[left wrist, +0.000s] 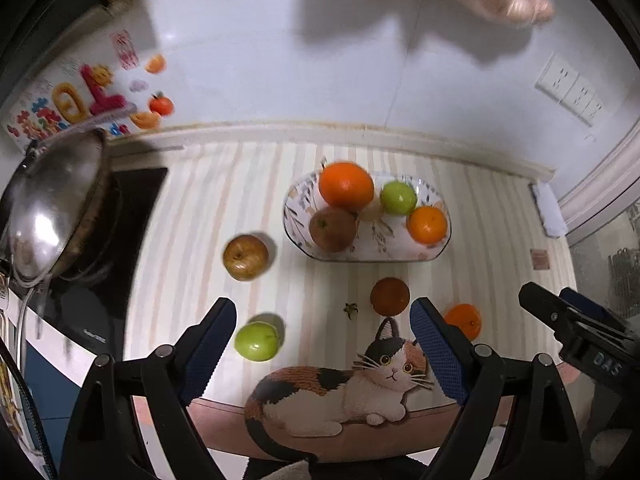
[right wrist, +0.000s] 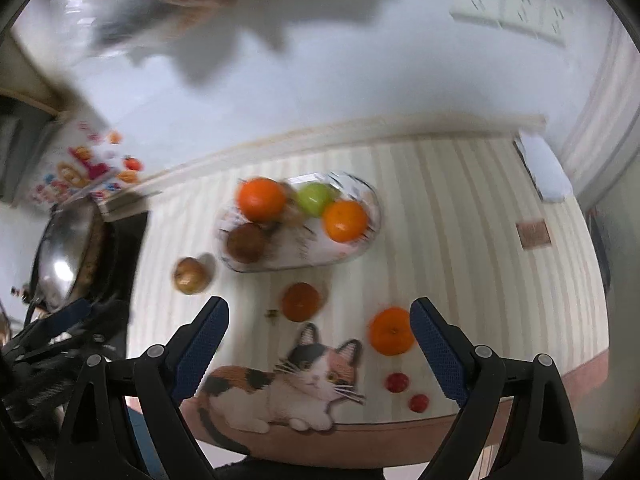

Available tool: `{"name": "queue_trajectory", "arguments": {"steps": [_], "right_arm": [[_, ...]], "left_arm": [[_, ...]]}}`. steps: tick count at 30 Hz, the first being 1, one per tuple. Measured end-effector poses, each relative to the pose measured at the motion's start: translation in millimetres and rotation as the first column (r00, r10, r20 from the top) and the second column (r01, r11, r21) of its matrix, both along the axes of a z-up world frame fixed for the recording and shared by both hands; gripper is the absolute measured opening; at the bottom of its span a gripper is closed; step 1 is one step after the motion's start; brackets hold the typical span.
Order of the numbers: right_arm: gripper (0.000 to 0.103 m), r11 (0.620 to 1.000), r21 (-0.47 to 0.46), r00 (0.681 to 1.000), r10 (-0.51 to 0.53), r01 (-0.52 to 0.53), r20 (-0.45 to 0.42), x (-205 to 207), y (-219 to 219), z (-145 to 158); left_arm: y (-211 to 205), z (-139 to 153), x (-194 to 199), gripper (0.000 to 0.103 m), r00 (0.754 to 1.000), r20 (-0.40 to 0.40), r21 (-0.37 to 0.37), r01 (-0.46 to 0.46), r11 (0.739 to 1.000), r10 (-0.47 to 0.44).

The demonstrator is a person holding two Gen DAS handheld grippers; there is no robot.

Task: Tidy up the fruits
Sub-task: 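Lift both open tools back from the plate, then grasp the dark brown round fruit with the left tool while the right tool grasps a tangerine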

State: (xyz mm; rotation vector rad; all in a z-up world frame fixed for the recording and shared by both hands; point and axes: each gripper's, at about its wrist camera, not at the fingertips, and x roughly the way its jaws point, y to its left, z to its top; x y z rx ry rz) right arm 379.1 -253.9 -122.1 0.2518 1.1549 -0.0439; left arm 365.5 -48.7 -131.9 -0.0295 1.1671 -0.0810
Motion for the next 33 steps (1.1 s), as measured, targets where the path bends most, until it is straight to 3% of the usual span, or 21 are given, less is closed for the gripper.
{"name": "queue_trajectory", "arguments": {"steps": [5,9,12,17,18,21,25,33], "right_arm": [[0.094,0.997,0.04,0.985,-0.063,0.071,-0.162,18,-40,-75],[0.094,0.99,0.074,0.958,-0.095,0.119,-0.272,24,-62,-135],[0.092,0.988,0.074,0.941,-0.105,0.135,-0.322,26,-68,-169],[0.091,0.987,0.08,0.926,-0.104,0.142,-0.363,27,-68,-198],[0.09,0.987,0.077,0.923,-0.104,0.142,-0.371,27,-68,-204],[0.087,0.988,0.076,0.916,-0.094,0.134,-0.391,29,-66,-214],[0.083,0.99,0.069,0.909,-0.086,0.125,-0.408,28,-64,-225],[0.067,0.996,0.042,0.92,-0.051,0.073,-0.388,29,-51,-227]], "left_arm": [[-29,-52,38,0.089,0.991,-0.126,-0.001,0.045,0.999,-0.045],[-54,-98,61,0.089,0.97,-0.23,-0.018,0.082,0.996,-0.084],[-77,-132,74,0.089,0.941,-0.309,-0.044,0.131,0.99,-0.138],[-99,-181,85,0.089,0.89,-0.425,-0.093,0.139,0.986,-0.166],[-102,-188,86,0.089,0.884,-0.436,-0.095,0.139,0.986,-0.166],[-109,-201,87,0.074,0.876,-0.451,-0.09,0.144,0.985,-0.17],[-116,-205,86,0.054,0.888,-0.427,-0.052,0.164,0.985,-0.17],[-122,-200,80,0.053,0.906,-0.38,-0.021,0.194,0.981,-0.188]]}}
